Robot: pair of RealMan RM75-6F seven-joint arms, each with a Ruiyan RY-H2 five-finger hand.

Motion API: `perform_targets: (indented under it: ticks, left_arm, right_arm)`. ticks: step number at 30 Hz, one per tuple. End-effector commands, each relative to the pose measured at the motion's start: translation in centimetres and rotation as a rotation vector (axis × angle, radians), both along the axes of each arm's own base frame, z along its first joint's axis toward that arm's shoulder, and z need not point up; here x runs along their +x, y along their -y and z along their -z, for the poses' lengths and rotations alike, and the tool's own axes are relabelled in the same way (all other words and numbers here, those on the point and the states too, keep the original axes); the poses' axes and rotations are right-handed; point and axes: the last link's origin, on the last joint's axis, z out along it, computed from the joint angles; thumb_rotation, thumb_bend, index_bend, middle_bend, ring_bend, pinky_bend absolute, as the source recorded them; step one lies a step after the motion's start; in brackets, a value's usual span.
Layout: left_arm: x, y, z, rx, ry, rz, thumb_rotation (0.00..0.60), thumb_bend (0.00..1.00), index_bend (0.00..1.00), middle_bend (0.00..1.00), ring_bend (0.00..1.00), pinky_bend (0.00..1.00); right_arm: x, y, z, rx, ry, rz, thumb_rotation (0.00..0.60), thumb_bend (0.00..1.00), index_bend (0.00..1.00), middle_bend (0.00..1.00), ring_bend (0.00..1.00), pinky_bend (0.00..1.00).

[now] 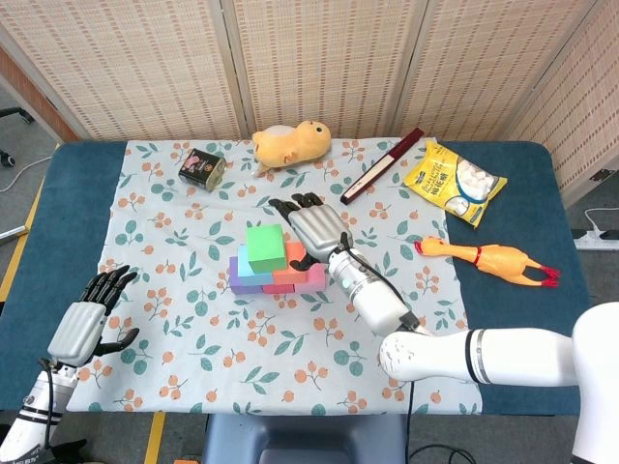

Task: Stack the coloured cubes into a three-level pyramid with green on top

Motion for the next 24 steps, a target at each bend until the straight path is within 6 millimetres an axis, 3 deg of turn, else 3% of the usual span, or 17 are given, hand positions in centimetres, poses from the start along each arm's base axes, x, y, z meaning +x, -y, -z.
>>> perform_targets:
  ticks: [1,6,10,24]
  left_arm:
    - [0.1,-0.1,0.2,-0.017,0.006,0.003,0.6,0.3,0.08,0.0,0.0,0.05]
    - [0.5,-0.6,0.5,-0.065,0.057,0.005,0.6,0.3,0.1,0.0,0.0,0.05]
    - [0.9,-0.7,0.6,-0.085,0.074,0.018,0.6,0.3,0.1,0.0,0.0,0.05]
    - [0.3,-0.2,0.8,-0.082,0.09,-0.011,0.6,0.3,0.1,0.0,0.0,0.05]
  right_arm:
    - [-1.1,-0.2,-0.4,0.008,0.025,0.003,0.6,0.12,0.0,0.14,0.0,0.0]
    - [-2.9,0.0,-0.5,0.037,0.068,0.033,0.6,0.12,0.0,0.16,0.0,0.0]
    - [-3.0,0.5,-0.3,0.057,0.107,0.036,0.6,0.12,0.0,0.17,0.0,0.0]
    - [-0.8,2.0,3.1,0.076,0.121,-0.021,0.6,0.05,0.0,0.16,0.0,0.0]
